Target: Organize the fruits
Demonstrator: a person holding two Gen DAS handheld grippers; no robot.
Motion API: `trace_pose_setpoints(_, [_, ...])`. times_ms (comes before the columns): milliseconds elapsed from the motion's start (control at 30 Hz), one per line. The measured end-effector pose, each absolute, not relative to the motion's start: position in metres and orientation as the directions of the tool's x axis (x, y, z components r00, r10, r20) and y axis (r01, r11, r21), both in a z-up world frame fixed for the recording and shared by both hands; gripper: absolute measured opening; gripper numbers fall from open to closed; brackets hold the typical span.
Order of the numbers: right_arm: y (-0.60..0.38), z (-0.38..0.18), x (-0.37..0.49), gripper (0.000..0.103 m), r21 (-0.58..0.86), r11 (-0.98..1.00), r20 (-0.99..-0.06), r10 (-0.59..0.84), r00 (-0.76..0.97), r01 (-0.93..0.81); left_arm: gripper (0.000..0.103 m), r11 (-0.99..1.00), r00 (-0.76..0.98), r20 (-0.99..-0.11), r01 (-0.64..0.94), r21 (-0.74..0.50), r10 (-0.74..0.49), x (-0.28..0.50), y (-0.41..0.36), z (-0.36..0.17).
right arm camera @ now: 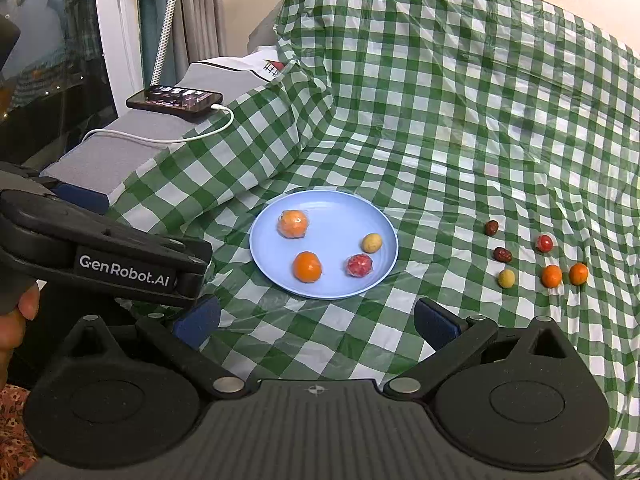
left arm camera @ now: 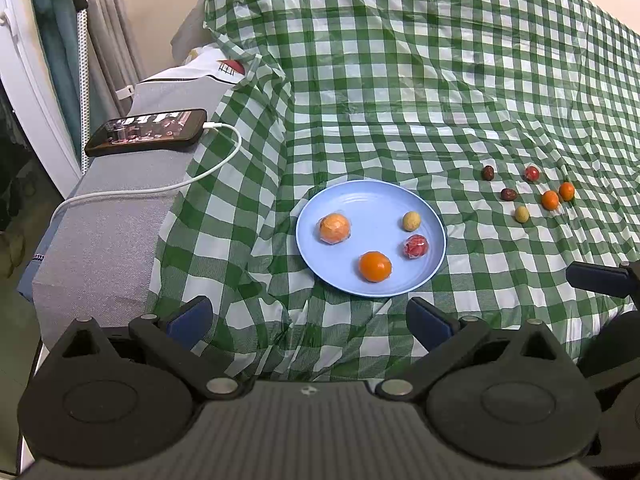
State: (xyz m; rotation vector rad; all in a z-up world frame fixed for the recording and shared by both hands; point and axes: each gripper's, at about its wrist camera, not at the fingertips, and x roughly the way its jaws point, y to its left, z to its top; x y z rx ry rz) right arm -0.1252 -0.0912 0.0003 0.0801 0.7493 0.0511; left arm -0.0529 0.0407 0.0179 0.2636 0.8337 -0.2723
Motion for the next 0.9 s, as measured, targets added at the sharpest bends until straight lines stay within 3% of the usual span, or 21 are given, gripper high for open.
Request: trace_pose_setpoints(900, [-0.0931, -0.0056, -0.1237, 0.102, 0.103, 0.995, -0.686, 0.079, 0.724, -0.011, 0.103, 0.928, 0.632, -0.764, 0.348, 0.131, -0.129, -0.0498, 0.0428, 0.0126])
